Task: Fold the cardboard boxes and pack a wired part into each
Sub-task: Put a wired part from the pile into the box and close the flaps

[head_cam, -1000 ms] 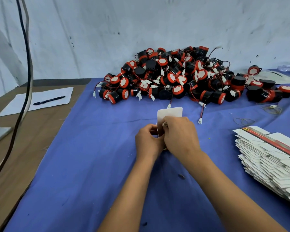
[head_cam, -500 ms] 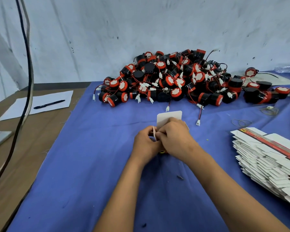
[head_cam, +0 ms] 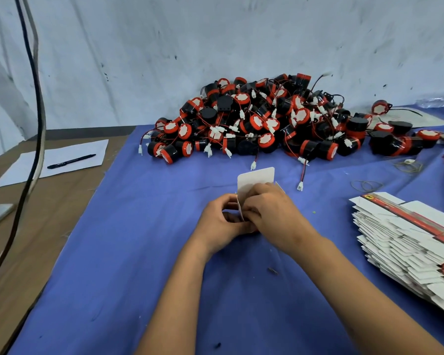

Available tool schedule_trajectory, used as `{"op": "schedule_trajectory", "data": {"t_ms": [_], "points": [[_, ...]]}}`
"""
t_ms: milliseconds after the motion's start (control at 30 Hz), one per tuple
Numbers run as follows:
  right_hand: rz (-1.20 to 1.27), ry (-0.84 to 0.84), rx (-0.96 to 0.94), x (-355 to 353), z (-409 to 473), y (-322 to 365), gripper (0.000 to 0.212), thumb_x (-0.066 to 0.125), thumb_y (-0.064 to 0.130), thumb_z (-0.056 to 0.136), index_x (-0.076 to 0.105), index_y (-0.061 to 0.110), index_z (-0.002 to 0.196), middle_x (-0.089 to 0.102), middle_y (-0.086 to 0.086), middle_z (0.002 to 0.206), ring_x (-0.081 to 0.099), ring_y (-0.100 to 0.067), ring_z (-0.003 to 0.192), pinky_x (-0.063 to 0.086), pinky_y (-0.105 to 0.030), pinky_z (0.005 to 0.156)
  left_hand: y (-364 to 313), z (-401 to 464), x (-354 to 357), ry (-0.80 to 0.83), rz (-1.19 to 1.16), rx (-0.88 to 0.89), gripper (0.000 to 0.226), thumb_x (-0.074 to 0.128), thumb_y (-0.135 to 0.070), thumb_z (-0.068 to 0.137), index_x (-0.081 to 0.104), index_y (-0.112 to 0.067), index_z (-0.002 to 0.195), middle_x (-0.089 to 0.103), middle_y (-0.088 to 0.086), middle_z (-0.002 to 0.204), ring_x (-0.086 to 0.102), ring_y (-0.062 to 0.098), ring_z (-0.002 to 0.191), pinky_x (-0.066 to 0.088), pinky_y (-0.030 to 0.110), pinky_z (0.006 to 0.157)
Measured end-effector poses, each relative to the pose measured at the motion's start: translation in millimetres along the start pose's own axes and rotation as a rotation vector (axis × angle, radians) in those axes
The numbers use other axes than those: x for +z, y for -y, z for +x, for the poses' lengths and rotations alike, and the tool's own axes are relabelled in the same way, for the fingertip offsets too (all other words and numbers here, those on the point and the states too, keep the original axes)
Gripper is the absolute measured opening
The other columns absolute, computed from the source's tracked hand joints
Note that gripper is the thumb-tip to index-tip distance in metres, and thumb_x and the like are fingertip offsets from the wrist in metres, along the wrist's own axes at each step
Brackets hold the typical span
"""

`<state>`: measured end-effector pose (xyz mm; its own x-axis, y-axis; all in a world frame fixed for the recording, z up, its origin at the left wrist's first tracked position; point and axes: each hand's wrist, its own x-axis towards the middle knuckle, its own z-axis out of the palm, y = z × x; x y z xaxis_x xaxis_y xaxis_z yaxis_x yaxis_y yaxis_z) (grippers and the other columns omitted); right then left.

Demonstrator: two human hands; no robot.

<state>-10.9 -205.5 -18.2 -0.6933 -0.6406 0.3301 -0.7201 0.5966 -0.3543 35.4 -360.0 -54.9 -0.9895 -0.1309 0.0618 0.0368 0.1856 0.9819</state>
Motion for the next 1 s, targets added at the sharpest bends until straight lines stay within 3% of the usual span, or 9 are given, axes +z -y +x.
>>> {"op": "schedule_trajectory", "data": {"t_ms": [200, 300, 400, 500, 567, 700, 833, 933, 1000], "points": [[-0.014, 0.147, -0.11, -9, -16, -12, 0.033, 0.051, 0.032, 0.105, 0.075, 0.021, 0.085, 0.053, 0.01, 0.12, 0.039, -0.014, 0.116, 0.032, -0.029, 0.104, 1, 1, -1, -0.004, -0.01, -0.002, 0.044, 0.092, -0.006, 0.069, 0.074, -0.022, 0.106, 0.077, 0.0, 0.103, 0.073, 0.023, 0.088, 0.063, 0.036, 0.082], [0.049, -0.359, -0.13, -10, -20, -15, 0.024, 0.06, 0.017, 0.101, 0.072, 0.011, 0.081, 0.064, 0.001, 0.112, 0.052, -0.019, 0.108, 0.043, -0.031, 0.091, 2, 1, -5, -0.006, -0.005, -0.017, 0.045, 0.093, -0.006, 0.072, 0.074, -0.023, 0.109, 0.078, -0.002, 0.105, 0.074, 0.019, 0.099, 0.06, 0.031, 0.083], [0.252, -0.707, 0.206, -7, -14, -28, 0.009, 0.06, 0.017, 0.1, 0.069, 0.016, 0.097, 0.063, 0.002, 0.1, 0.056, -0.011, 0.085, 0.043, -0.022, 0.076, 3, 1, -11, 0.013, -0.012, -0.034, 0.047, 0.09, -0.003, 0.075, 0.073, -0.024, 0.114, 0.077, -0.005, 0.11, 0.073, 0.014, 0.104, 0.057, 0.028, 0.082], [0.792, -0.254, 0.563, 5, -6, -36, 0.01, 0.069, 0.032, 0.095, 0.071, 0.025, 0.102, 0.072, 0.01, 0.093, 0.067, -0.01, 0.077, 0.05, -0.023, 0.061, 3, -1, -14, 0.047, -0.018, -0.023, 0.051, 0.089, -0.001, 0.075, 0.072, -0.02, 0.119, 0.076, -0.002, 0.116, 0.071, 0.02, 0.112, 0.059, 0.036, 0.093], [0.896, -0.072, 0.561, 15, -8, -40, 0.009, 0.074, 0.033, 0.092, 0.076, 0.027, 0.098, 0.076, 0.01, 0.088, 0.072, -0.011, 0.079, 0.053, -0.022, 0.058, 2, -3, -17, 0.145, -0.178, -0.064, 0.05, 0.085, -0.008, 0.078, 0.07, -0.018, 0.125, 0.074, 0.001, 0.122, 0.07, 0.021, 0.11, 0.059, 0.032, 0.091], [0.898, -0.191, 0.413, 23, -11, -42, 0.017, 0.073, 0.022, 0.094, 0.072, 0.033, 0.107, 0.076, 0.009, 0.101, 0.072, -0.015, 0.096, 0.06, -0.036, 0.084, -3, -2, -14, 0.101, -0.466, -0.22, 0.03, 0.073, -0.032, 0.094, 0.074, -0.017, 0.12, 0.067, 0.007, 0.102, 0.054, 0.011, 0.066, 0.046, 0.02, 0.056], [0.928, -0.14, 0.226, 24, -15, -40, 0.026, 0.061, 0.01, 0.101, 0.07, 0.029, 0.117, 0.073, -0.006, 0.1, 0.059, -0.044, 0.08, 0.055, -0.052, 0.078, 3, 2, 13, -0.171, -0.08, -0.066, 0.015, 0.082, -0.025, 0.086, 0.079, -0.035, 0.097, 0.078, -0.01, 0.092, 0.071, 0.005, 0.073, 0.054, 0.023, 0.062], [0.92, 0.004, 0.151, 18, -21, -46, 0.031, 0.064, 0.02, 0.095, 0.069, 0.036, 0.122, 0.064, 0.012, 0.078, 0.045, -0.026, 0.069, 0.045, -0.026, 0.066, 5, 3, 21, -0.344, -0.053, -0.001, 0.018, 0.081, -0.016, 0.083, 0.078, -0.031, 0.092, 0.079, -0.009, 0.094, 0.075, 0.013, 0.091, 0.061, 0.03, 0.073], [0.895, 0.045, 0.133, 14, -23, -45, 0.037, 0.073, 0.033, 0.086, 0.07, 0.037, 0.123, 0.067, 0.017, 0.098, 0.06, -0.015, 0.084, 0.049, -0.021, 0.08, 5, 3, 19, -0.379, -0.071, -0.027, 0.032, 0.072, 0.004, 0.084, 0.078, -0.026, 0.093, 0.079, -0.006, 0.093, 0.075, 0.018, 0.091, 0.06, 0.03, 0.067]]}}
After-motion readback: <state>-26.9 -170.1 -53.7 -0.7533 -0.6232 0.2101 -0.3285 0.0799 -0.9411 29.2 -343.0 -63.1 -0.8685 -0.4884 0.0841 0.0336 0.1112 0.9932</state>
